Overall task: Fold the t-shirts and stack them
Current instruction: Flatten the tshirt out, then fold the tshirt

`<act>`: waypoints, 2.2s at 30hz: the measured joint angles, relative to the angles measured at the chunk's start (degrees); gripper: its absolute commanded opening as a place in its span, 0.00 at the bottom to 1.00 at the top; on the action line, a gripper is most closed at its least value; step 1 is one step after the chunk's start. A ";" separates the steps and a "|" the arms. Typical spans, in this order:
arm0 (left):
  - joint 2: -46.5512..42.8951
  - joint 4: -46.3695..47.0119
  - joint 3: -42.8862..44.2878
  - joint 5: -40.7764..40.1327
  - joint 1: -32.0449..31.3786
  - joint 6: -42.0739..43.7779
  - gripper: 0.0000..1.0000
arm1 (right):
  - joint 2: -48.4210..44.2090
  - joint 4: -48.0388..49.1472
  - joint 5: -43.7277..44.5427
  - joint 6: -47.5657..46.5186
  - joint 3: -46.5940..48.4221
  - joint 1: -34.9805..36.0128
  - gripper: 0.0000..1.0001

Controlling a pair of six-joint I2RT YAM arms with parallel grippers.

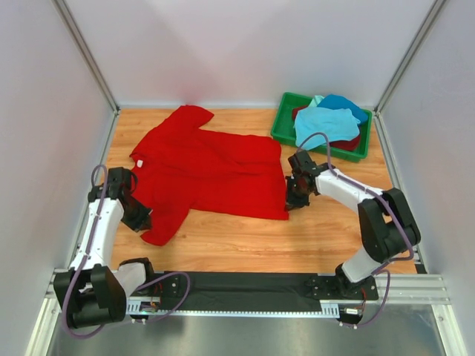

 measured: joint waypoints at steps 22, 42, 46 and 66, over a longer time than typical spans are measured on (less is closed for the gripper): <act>-17.62 -13.40 7.76 -16.13 0.00 -0.63 0.00 | -24.24 -9.92 0.66 1.66 -11.23 9.18 0.01; -7.74 -9.77 16.90 -14.05 -0.48 3.28 0.00 | -13.94 -12.87 4.13 1.66 1.33 6.14 0.00; 1.62 -5.16 20.63 -12.15 -0.48 6.43 0.00 | -8.61 -12.72 4.00 0.13 4.68 3.43 0.00; 12.02 -0.66 29.27 -14.45 0.09 11.54 0.00 | -2.01 -14.27 2.32 -6.91 14.40 2.08 0.09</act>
